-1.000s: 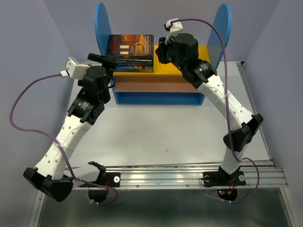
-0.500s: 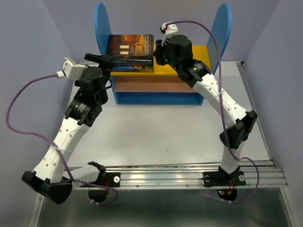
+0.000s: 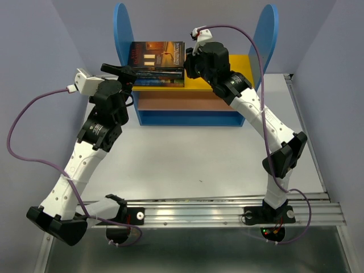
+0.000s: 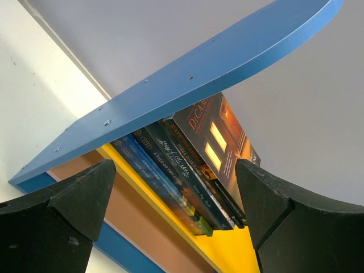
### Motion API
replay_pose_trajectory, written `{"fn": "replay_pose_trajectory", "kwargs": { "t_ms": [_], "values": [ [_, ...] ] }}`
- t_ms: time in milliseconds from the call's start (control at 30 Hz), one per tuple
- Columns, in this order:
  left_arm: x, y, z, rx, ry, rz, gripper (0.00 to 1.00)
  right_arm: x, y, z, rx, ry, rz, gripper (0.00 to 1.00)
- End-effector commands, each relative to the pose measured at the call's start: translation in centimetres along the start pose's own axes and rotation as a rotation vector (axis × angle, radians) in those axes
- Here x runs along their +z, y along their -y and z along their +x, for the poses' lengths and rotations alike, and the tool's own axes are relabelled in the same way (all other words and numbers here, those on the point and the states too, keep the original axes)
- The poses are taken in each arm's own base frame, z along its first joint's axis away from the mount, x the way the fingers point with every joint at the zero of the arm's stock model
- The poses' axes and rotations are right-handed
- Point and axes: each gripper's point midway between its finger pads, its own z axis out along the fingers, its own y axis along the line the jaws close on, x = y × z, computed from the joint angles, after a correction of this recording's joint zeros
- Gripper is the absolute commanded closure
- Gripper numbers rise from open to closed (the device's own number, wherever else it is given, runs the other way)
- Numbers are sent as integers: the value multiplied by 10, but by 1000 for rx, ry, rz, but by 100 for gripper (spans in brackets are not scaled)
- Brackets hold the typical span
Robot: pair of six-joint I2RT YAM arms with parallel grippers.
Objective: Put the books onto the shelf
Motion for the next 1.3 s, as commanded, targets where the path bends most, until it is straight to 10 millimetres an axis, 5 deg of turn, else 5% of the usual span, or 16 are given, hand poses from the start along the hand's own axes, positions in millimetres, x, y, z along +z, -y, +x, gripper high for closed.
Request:
{"fn": "replay_pose_trajectory", "kwargs": {
  "t_ms": [0, 267, 500, 700, 933, 1067, 1100, 1133, 1200, 1267],
  "values": [
    [0, 4, -8, -1, 22, 20, 1, -11, -12, -34, 8, 86, -50, 71],
    [0, 2, -7, 0, 17, 19, 1, -15, -29, -30, 7, 69, -149, 71],
    [3, 2, -4, 3, 5, 22, 1, -12, -20, -28, 4, 68, -96, 71],
    [0, 2, -6, 12, 5, 25, 1, -21, 13, -42, 66, 111, 97, 69],
    [-10, -4, -14, 99, 4, 30, 1, -65, 64, -55, 85, 156, 354, 66],
    [-14, -32, -5, 162, -21, -28, 1, -95, 73, -24, 113, 109, 376, 66],
    [-15, -38, -3, 148, -23, -41, 1, -96, 76, 15, 109, 37, 386, 65],
    [-18, -50, 4, 163, -39, -50, 1, -118, 77, 12, 134, 62, 368, 63],
    [-21, -65, 13, 167, -61, -67, 1, -132, 80, 36, 175, 57, 366, 56],
    [-25, -93, 25, 200, -83, -100, 1, -153, 86, 84, 163, 3, 362, 46]
  ]
}}
